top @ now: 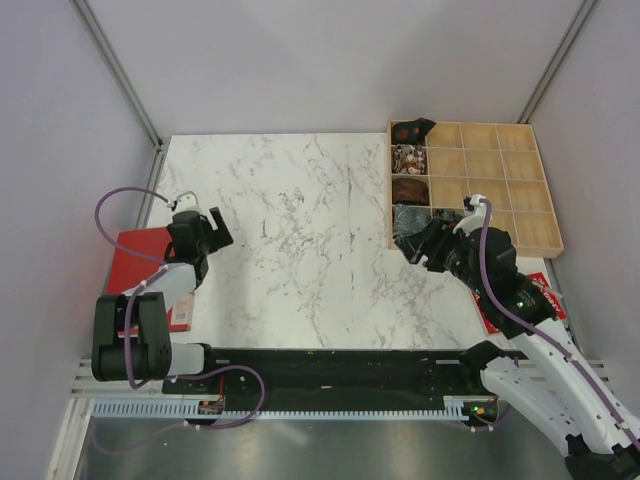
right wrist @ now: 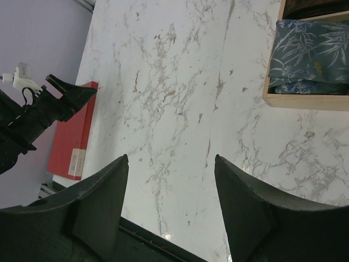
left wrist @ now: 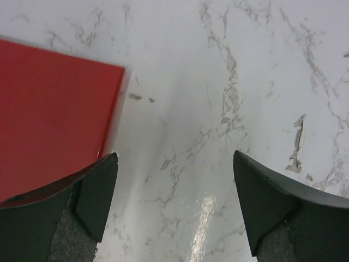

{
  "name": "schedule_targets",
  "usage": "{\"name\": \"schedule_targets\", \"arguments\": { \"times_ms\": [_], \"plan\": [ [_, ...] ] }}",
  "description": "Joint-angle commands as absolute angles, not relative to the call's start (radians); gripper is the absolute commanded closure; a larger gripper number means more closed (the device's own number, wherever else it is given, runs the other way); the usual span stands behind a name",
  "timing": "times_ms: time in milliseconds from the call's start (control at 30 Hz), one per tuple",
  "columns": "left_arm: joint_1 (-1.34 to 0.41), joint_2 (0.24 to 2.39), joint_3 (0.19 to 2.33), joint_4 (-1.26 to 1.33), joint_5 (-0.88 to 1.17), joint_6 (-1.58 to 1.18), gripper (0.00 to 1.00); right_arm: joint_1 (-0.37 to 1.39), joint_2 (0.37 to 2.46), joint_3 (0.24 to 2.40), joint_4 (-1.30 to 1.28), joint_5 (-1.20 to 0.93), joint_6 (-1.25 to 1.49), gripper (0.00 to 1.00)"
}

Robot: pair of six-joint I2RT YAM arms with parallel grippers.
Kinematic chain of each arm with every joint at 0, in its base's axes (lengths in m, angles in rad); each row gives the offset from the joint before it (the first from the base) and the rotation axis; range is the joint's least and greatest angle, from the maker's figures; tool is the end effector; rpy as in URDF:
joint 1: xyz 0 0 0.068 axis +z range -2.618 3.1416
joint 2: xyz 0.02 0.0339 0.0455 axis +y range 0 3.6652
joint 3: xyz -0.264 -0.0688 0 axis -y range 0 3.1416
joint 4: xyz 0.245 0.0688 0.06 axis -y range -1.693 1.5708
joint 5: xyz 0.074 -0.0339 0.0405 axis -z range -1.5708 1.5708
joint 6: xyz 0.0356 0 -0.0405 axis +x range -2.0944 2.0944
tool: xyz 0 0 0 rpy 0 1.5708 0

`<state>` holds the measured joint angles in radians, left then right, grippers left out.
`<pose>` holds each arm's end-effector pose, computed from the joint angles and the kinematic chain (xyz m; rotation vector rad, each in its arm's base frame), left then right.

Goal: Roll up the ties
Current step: Reset both arms

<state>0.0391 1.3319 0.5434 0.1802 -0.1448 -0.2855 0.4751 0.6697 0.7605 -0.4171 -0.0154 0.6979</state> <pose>0.2620 0.0154 0.1761 -0.4318 2.1285 0.0169 0.1379 0.0716 0.3242 0.2093 1.9696 0.7990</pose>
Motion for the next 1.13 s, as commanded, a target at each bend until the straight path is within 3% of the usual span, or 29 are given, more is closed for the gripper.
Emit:
{"name": "schedule_targets", "arguments": {
  "times_ms": [0,67,167,267,467,533,567,600,633,667,1100],
  "plan": [
    [0.041,1.373,0.454,0.65,-0.039,-0.138,0.11,0.476,0.675,0.752,-0.37,-0.058,0.675,0.27],
    [0.038,1.404,0.458,0.648,0.029,-0.103,0.19,0.474,0.678,0.744,-0.361,-0.064,0.672,0.26],
    [0.037,1.414,0.428,0.727,0.133,-0.045,0.22,0.476,0.67,0.724,-0.325,-0.064,0.673,0.22],
    [0.028,1.404,0.315,0.939,0.164,-0.009,0.07,0.476,0.651,0.698,-0.296,-0.023,0.67,0.16],
    [0.018,1.405,0.307,0.959,0.14,-0.006,0.05,0.477,0.554,0.652,-0.322,0.184,0.687,0.1],
    [0.012,1.417,0.229,1.046,0.123,-0.003,0.05,0.476,0.523,0.658,-0.376,0.293,0.693,0.08],
    [-0.032,1.44,0.201,1.204,0.109,0.026,0.09,0.476,0.515,0.664,-0.394,0.317,0.696,0.07],
    [-0.047,1.421,0.195,1.178,0.085,0.046,0.08,0.476,0.5,0.672,-0.423,0.363,0.696,0.07],
    [-0.052,1.416,0.212,1.13,0.077,0.048,0.07,0.476,0.492,0.675,-0.434,0.379,0.695,0.05],
    [-0.052,1.43,0.221,1.138,0.051,0.043,0.01,0.476,0.483,0.675,-0.44,0.391,0.693,0.04],
    [-0.052,1.433,0.222,1.129,0.026,0.028,0.0,0.477,0.422,0.69,-0.517,0.494,0.709,0.02]
  ]
}}
